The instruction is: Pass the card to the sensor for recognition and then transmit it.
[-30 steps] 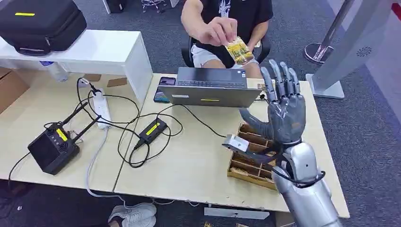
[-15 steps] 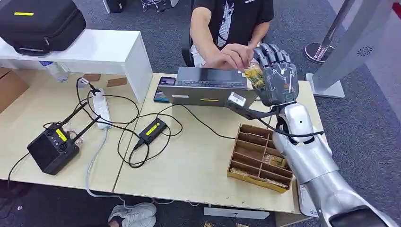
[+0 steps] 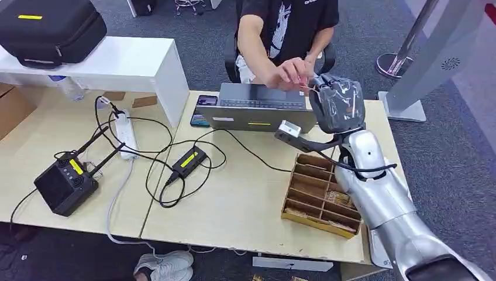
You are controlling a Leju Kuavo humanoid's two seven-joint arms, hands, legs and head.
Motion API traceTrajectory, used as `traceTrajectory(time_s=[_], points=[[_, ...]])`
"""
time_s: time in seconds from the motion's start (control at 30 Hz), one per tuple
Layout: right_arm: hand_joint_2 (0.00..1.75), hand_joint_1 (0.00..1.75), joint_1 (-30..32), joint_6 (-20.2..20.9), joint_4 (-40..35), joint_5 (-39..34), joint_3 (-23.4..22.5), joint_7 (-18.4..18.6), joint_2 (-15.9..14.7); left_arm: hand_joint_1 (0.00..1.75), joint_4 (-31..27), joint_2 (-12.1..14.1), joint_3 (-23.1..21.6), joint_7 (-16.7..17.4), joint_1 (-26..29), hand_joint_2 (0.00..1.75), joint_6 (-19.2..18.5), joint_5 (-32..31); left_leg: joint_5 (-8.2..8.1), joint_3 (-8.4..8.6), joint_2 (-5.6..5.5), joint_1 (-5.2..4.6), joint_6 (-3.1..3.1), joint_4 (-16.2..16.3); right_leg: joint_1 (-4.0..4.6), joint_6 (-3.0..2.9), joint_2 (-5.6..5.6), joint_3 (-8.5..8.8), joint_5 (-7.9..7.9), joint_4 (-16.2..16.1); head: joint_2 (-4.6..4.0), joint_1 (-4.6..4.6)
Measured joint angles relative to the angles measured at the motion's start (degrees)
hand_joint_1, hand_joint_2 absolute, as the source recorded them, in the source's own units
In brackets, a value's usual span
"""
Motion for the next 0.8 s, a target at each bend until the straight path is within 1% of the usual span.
traceTrajectory(time_s=[0.1,0.23,0.27,0.3,0.37,0.4,0.5,0.57,0.6,0.7,0.8], points=[[1.75,1.75,0.0,-0.2,0.0,-0.4,0.0,-0.4,0.0,0.0,0.0,0.0,-0.2,0.0,0.0,0.0,0.0,0.0,0.0,0.0,0.0,0.0,0.0,0.0,0.0,0.0,0.0,0.0,0.0,0.0,0.0,0.02],[1.75,1.75,1.2,-0.2,-2.2,-3.9,0.0,-2.5,0.0,0.0,0.0,0.0,-0.2,0.0,0.0,0.0,0.0,0.1,-0.01,0.0,0.0,0.0,0.0,0.0,0.0,0.0,0.0,-0.01,0.0,0.0,0.0,0.0],[1.75,1.75,1.7,0.2,-3.0,-5.5,0.0,-3.5,0.0,0.0,0.0,0.0,-0.2,0.0,0.0,0.0,0.0,0.2,-0.01,0.0,0.0,0.01,0.0,0.0,0.01,0.0,0.0,-0.01,-0.01,0.0,0.0,0.02],[1.75,1.75,2.2,1.4,-4.0,-8.1,0.0,-4.8,0.0,0.0,0.0,0.0,-0.2,0.0,0.0,0.0,0.0,0.4,-0.01,0.0,0.0,0.01,0.0,0.0,0.01,0.0,0.0,-0.01,-0.01,0.0,0.0,0.0],[1.75,1.75,4.4,5.6,-7.3,-17.4,-0.2,-9.0,0.1,0.0,0.0,0.0,-0.2,0.0,0.0,0.0,0.1,1.1,-0.01,0.0,-0.01,0.02,0.0,0.0,0.02,0.0,-0.01,-0.02,-0.02,0.0,0.0,0.0],[1.75,1.75,5.8,7.4,-9.8,-21.4,-0.2,-10.7,0.1,0.0,0.0,0.0,-0.2,0.0,0.0,0.0,0.2,1.4,-0.02,-0.01,-0.02,0.02,0.0,0.0,0.02,0.0,-0.02,-0.02,-0.03,0.0,0.0,0.02],[1.75,1.75,10.8,10.4,-17.2,-27.2,-0.2,-13.2,-0.2,0.0,0.0,0.0,-0.1,0.0,0.1,0.0,0.6,2.5,-0.04,-0.01,-0.02,0.02,0.0,0.0,0.02,0.0,-0.02,-0.05,-0.06,0.0,0.0,0.0],[1.75,1.75,14.7,13.1,-22.8,-32.7,-0.7,-15.2,-1.2,0.0,0.0,0.0,0.1,0.0,0.1,0.0,1.2,3.5,-0.06,-0.02,-0.06,0.02,0.03,0.0,0.02,0.02,-0.05,-0.04,-0.09,-0.1,0.0,0.02],[1.75,1.75,16.5,13.8,-24.9,-34.8,-1.0,-16.4,-1.6,0.0,0.0,0.0,0.3,0.0,0.1,0.0,1.4,3.8,-0.07,-0.02,-0.06,0.02,0.03,0.0,0.02,0.02,-0.06,-0.03,-0.09,-0.1,0.0,0.0],[1.75,1.75,23.2,14.9,-31.1,-40.3,-3.2,-20.7,-3.2,0.0,0.0,-0.1,1.1,0.0,0.4,0.0,1.8,4.9,-0.14,0.0,-0.1,0.04,0.14,0.0,0.03,0.05,-0.13,0.08,-0.13,-0.2,0.0,0.0],[1.75,1.75,32.6,14.0,-38.2,-44.1,-6.8,-26.7,-3.6,0.0,0.0,-0.2,2.1,0.1,0.7,0.0,2.4,6.3,-0.2,-0.02,-0.15,0.06,0.17,0.0,0.07,0.06,-0.19,0.13,-0.14,-0.3,0.0,0.02]])
